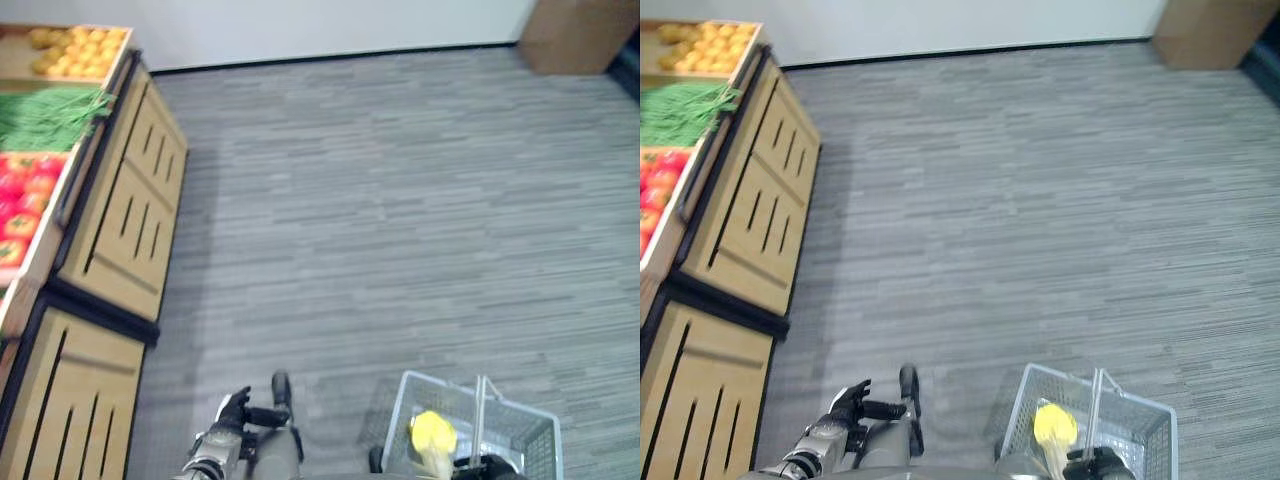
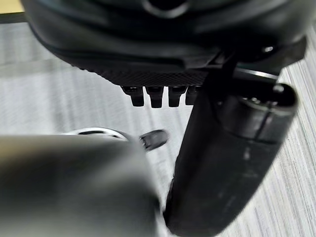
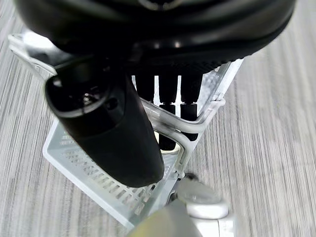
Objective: Get the vegetables into the basket
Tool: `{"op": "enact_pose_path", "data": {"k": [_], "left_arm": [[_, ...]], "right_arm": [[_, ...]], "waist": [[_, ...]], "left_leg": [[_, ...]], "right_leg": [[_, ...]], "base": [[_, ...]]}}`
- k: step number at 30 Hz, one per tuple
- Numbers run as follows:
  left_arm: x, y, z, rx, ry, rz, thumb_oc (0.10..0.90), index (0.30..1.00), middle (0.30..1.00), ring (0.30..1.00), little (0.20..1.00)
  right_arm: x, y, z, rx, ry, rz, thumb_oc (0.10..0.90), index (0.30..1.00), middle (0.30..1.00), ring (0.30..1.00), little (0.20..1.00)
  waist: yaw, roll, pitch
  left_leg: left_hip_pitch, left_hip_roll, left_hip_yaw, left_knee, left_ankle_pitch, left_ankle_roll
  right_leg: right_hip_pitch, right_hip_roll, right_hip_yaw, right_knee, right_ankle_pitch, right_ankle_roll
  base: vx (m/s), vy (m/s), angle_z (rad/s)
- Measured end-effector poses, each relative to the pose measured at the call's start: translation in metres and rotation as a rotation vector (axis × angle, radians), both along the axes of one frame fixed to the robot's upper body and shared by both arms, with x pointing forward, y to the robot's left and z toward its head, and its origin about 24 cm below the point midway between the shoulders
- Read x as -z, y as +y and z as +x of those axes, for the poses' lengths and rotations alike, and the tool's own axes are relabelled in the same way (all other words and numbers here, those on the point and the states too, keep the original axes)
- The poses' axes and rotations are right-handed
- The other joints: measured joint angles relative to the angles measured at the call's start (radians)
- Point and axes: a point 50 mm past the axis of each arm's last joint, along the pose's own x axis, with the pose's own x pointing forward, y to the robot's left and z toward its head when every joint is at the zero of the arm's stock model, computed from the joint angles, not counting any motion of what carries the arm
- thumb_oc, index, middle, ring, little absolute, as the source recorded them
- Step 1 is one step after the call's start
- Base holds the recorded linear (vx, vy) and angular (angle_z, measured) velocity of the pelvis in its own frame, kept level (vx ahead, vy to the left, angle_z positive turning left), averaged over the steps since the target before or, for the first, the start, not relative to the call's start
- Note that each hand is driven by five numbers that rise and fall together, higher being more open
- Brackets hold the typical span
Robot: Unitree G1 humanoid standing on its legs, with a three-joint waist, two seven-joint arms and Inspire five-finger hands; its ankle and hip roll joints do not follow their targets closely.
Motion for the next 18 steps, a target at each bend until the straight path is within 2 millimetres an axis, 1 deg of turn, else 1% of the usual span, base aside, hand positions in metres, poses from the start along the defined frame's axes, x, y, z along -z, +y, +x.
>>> {"op": "enact_pose_path", "data": {"k": [1,2,3,4,5,6,7,8,9,10,11,12,13,14,15,16,17,18], "left_arm": [[-0.001,0.006,-0.001,0.0,0.01,0.017,0.9,1.0,1.0,1.0,1.0],[0.0,0.012,-0.006,0.004,0.034,0.037,0.9,1.0,1.0,1.0,1.0],[0.002,0.017,-0.013,0.001,0.06,0.052,0.9,1.0,1.0,1.0,1.0],[0.002,0.021,-0.018,-0.003,0.071,0.061,0.9,1.0,1.0,1.0,1.0],[0.003,0.023,-0.022,-0.005,0.074,0.065,0.9,1.0,1.0,1.0,1.0],[0.002,0.026,-0.022,-0.004,0.072,0.075,0.9,1.0,1.0,1.0,1.0],[0.001,0.028,-0.022,0.021,0.078,0.088,0.9,1.0,1.0,1.0,1.0],[0.002,0.027,-0.021,0.03,0.08,0.09,0.9,1.0,1.0,1.0,1.0],[0.002,0.027,-0.021,0.035,0.081,0.092,0.9,1.0,1.0,1.0,1.0],[0.002,0.026,-0.022,0.038,0.085,0.09,0.9,1.0,1.0,1.0,1.0],[0.002,0.026,-0.022,0.038,0.089,0.09,0.9,1.0,1.0,1.0,1.0],[0.002,0.028,-0.022,0.037,0.095,0.094,0.9,1.0,1.0,1.0,1.0],[0.001,0.031,-0.022,0.037,0.093,0.101,0.9,1.0,1.0,1.0,1.0],[0.0,0.033,-0.021,0.037,0.091,0.105,0.9,1.0,1.0,1.0,1.0],[-0.002,0.035,-0.017,0.04,0.085,0.113,0.9,1.0,1.0,1.0,1.0],[-0.002,0.034,-0.014,0.041,0.08,0.113,0.9,1.0,1.0,1.0,1.0],[-0.003,0.035,-0.014,0.042,0.08,0.114,0.9,1.0,1.0,1.0,1.0],[-0.003,0.036,-0.014,0.043,0.082,0.117,0.9,1.0,1.0,1.0,1.0]], "right_arm": [[0.002,0.006,0.001,0.001,-0.006,0.016,0.4,0.3,0.3,0.3,0.3],[0.003,0.011,0.001,0.001,-0.009,0.028,0.4,0.3,0.3,0.3,0.3],[0.003,0.014,0.002,0.005,-0.016,0.037,0.4,0.3,0.3,0.3,0.3],[0.004,0.016,0.004,0.002,-0.023,0.045,0.4,0.3,0.3,0.3,0.3],[0.004,0.019,0.007,-0.003,-0.032,0.052,0.4,0.3,0.3,0.3,0.3],[0.004,0.02,0.009,-0.012,-0.036,0.054,0.4,0.3,0.3,0.3,0.3],[0.002,0.02,0.019,-0.025,-0.055,0.056,0.4,0.3,0.3,0.3,0.3],[0.001,0.021,0.022,-0.031,-0.07,0.056,0.4,0.3,0.3,0.3,0.3],[0.0,0.021,0.027,-0.036,-0.083,0.058,0.4,0.3,0.3,0.3,0.3],[-0.002,0.022,0.037,-0.046,-0.104,0.06,0.4,0.3,0.3,0.3,0.3],[-0.003,0.024,0.041,-0.052,-0.116,0.064,0.4,0.3,0.3,0.3,0.3],[-0.002,0.026,0.042,-0.07,-0.114,0.07,0.4,0.3,0.3,0.3,0.3],[-0.002,0.03,0.043,-0.072,-0.119,0.081,0.4,0.3,0.3,0.3,0.3],[-0.002,0.033,0.045,-0.074,-0.124,0.087,0.4,0.3,0.3,0.3,0.3],[-0.002,0.038,0.05,-0.078,-0.136,0.1,0.4,0.3,0.3,0.3,0.3],[-0.002,0.039,0.052,-0.079,-0.146,0.104,0.4,0.3,0.3,0.3,0.3],[-0.002,0.04,0.053,-0.08,-0.148,0.107,0.4,0.3,0.3,0.3,0.3],[-0.002,0.041,0.052,-0.079,-0.144,0.108,0.4,0.3,0.3,0.3,0.3]], "waist": [[-0.002,-0.018,-0.003],[0.0,-0.029,-0.009],[0.006,-0.035,-0.02],[0.016,-0.038,-0.03],[0.033,-0.037,-0.039],[0.037,-0.04,-0.042],[0.041,-0.048,-0.047],[0.043,-0.053,-0.05],[0.043,-0.057,-0.051],[0.045,-0.06,-0.051],[0.045,-0.063,-0.053],[0.045,-0.074,-0.061],[0.048,-0.092,-0.063],[0.049,-0.1,-0.061],[0.056,-0.109,-0.057],[0.051,-0.103,-0.054],[0.051,-0.098,-0.053],[0.058,-0.1,-0.054]], "left_leg": [[0.013,-0.016,0.012,-0.001,-0.012,0.029],[0.03,-0.029,0.033,-0.001,-0.015,0.04],[0.05,-0.039,0.055,0.003,-0.05,0.045],[0.061,-0.04,0.084,0.004,-0.075,0.044],[0.062,-0.043,0.097,0.01,-0.082,0.051],[0.062,-0.048,0.103,0.012,-0.09,0.056],[0.07,-0.071,0.117,0.008,-0.116,0.07],[0.075,-0.081,0.121,0.007,-0.122,0.079],[0.084,-0.087,0.125,0.001,-0.129,0.083],[0.098,-0.089,0.136,-0.01,-0.149,0.078],[0.102,-0.091,0.139,-0.01,-0.156,0.082],[0.102,-0.099,0.138,-0.008,-0.16,0.09],[0.102,-0.109,0.138,-0.005,-0.166,0.098],[0.102,-0.112,0.137,-0.001,-0.169,0.102],[0.098,-0.108,0.134,0.012,-0.178,0.112],[0.1,-0.101,0.129,0.017,-0.177,0.113],[0.112,-0.097,0.102,0.017,-0.183,0.122],[0.116,-0.103,0.098,0.017,-0.187,0.127]], "right_leg": [[-0.002,-0.021,-0.014,0.015,0.018,0.017],[-0.009,-0.037,-0.012,0.046,0.025,0.031],[-0.02,-0.047,-0.003,0.08,0.044,0.054],[-0.05,-0.054,0.013,0.118,0.052,0.069],[-0.063,-0.059,0.016,0.138,0.058,0.084],[-0.066,-0.061,0.011,0.141,0.065,0.095],[-0.083,-0.084,0.003,0.157,0.086,0.127],[-0.085,-0.093,-0.003,0.168,0.096,0.143],[-0.095,-0.094,-0.01,0.188,0.103,0.152],[-0.125,-0.092,-0.021,0.249,0.104,0.155],[-0.141,-0.094,-0.029,0.285,0.108,0.162],[-0.154,-0.1,-0.037,0.311,0.119,0.175],[-0.16,-0.106,-0.037,0.328,0.128,0.182],[-0.165,-0.108,-0.037,0.34,0.134,0.182],[-0.194,-0.099,-0.041,0.403,0.167,0.178],[-0.209,-0.088,-0.05,0.451,0.197,0.174],[-0.214,-0.084,-0.05,0.485,0.194,0.176],[-0.222,-0.086,-0.042,0.505,0.195,0.176]], "base": [[0.3,0.14,-0.42],[0.26,0.143,-0.36],[0.23,0.125,-0.51],[0.22,0.148,-0.59],[0.21,0.16,-0.47],[0.2,0.161,-0.33],[0.23,0.215,-0.16],[0.25,0.233,-0.12],[0.24,0.241,-0.13],[0.2,0.176,-0.17],[0.16,0.139,-0.11],[0.17,0.156,0.05],[0.15,0.161,0.12],[0.13,0.146,0.14],[0.07,0.075,0.29],[0.12,0.093,0.48],[0.16,0.065,0.5],[0.15,0.063,0.35]]}}
